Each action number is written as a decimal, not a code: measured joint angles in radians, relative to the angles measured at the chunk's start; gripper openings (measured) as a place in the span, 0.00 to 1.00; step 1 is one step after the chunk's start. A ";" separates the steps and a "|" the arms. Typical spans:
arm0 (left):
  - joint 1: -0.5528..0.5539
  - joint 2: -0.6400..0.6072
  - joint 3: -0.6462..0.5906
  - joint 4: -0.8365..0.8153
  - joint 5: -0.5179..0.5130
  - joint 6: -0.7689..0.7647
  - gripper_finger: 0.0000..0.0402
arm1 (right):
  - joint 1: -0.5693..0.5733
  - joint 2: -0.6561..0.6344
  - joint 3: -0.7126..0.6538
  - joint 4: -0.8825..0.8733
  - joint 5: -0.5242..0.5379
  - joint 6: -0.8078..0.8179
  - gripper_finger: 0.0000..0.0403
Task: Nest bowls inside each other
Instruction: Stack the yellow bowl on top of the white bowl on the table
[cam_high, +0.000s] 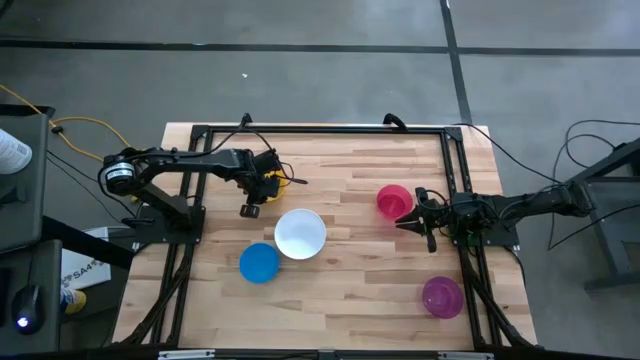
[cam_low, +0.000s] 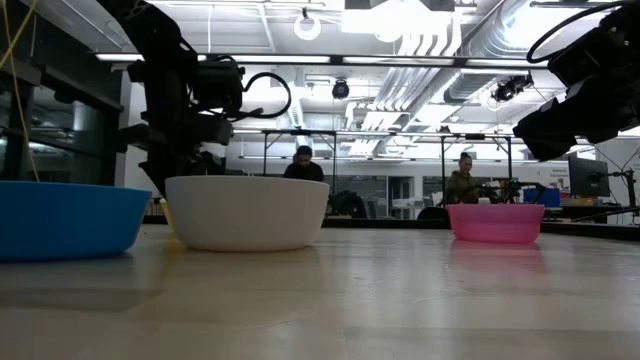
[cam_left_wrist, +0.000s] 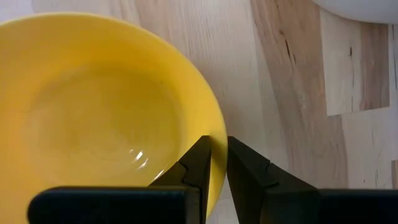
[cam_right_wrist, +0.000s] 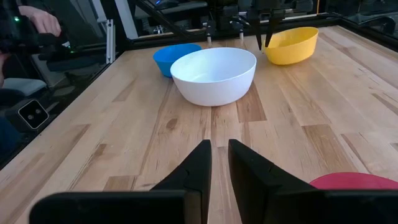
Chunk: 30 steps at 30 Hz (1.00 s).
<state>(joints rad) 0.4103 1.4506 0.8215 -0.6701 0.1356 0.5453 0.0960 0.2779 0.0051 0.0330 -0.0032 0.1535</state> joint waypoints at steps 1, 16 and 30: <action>0.000 0.000 0.000 0.000 0.000 0.000 0.11 | 0.000 0.000 0.000 0.000 0.000 0.000 0.12; 0.000 -0.002 0.005 0.017 -0.004 0.000 0.02 | 0.000 0.000 0.000 0.000 0.000 0.000 0.12; 0.000 0.002 0.082 -0.023 -0.060 -0.002 0.00 | 0.000 0.000 0.000 0.000 0.000 0.000 0.12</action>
<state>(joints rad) 0.4103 1.4521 0.9034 -0.6926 0.0759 0.5432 0.0960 0.2777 0.0053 0.0330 -0.0029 0.1533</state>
